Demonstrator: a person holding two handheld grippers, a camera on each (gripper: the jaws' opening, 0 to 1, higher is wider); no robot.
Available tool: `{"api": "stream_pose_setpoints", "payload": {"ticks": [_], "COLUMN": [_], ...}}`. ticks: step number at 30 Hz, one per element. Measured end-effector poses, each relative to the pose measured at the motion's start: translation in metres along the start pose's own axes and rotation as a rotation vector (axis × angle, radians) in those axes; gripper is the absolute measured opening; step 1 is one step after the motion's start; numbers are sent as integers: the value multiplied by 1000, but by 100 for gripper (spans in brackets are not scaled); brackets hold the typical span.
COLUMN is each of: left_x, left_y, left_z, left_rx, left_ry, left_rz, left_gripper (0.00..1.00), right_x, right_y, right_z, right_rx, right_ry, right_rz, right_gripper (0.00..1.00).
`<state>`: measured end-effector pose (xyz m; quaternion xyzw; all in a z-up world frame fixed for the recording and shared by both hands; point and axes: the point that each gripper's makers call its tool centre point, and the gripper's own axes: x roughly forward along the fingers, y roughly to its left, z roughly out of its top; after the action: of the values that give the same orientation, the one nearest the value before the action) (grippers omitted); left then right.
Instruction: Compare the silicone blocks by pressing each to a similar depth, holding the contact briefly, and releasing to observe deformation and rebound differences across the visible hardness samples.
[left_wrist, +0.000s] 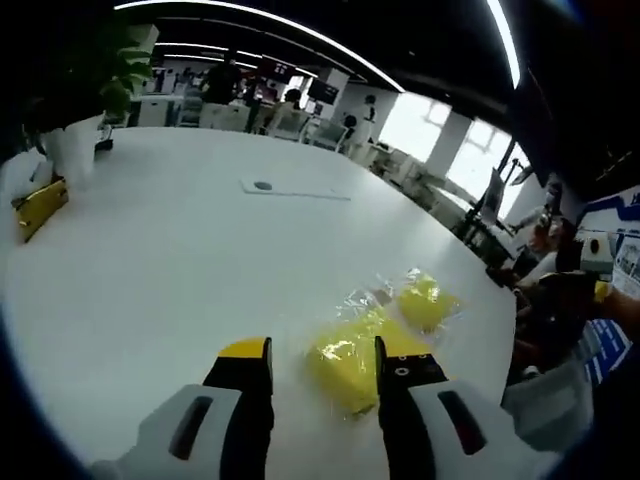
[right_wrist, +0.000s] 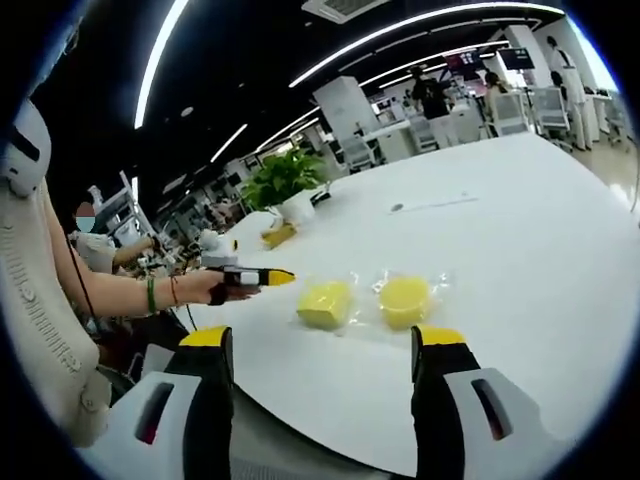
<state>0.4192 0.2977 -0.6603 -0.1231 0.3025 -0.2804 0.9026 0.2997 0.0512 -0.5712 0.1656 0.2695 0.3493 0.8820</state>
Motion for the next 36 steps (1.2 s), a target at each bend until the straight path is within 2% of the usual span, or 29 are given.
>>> {"api": "stream_pose_setpoints", "payload": {"ticks": [5, 9, 11, 14, 18, 21, 30, 32, 34, 36], "left_x": [-43, -75, -88, -104, -113, -120, -125, -123, -117, -108], "left_y": [-24, -43, -54, -71, -85, -93, -98, -101, -108, -118], "left_z": [0, 0, -2, -10, -20, -30, -38, -37, -35, -29], "left_rx": [-16, -49, -39, -35, -29, 4, -3, -24, -78, -129], "left_ry": [-72, -134, -158, -170, -170, -152, -143, -140, -135, -162], "left_rz": [17, 27, 33, 23, 19, 34, 47, 44, 30, 7], "left_gripper": [44, 42, 44, 54, 57, 58, 65, 65, 65, 64], "right_x": [-4, -11, -15, -26, -34, -41, -53, -55, -56, -57], "right_y": [9, 13, 15, 9, 3, -4, -13, -16, -17, -18], "right_z": [6, 5, 5, 0, -11, -19, -35, -34, -33, -30], "right_rx": [-15, -7, -30, -16, -22, -14, -19, -16, -15, -12], "right_ry": [-28, -44, -70, -77, -68, -55, -18, -25, -33, -44], "right_rz": [28, 47, 58, 58, 44, 36, 30, 34, 39, 44], "right_gripper": [70, 76, 76, 80, 84, 87, 87, 87, 87, 86]}}
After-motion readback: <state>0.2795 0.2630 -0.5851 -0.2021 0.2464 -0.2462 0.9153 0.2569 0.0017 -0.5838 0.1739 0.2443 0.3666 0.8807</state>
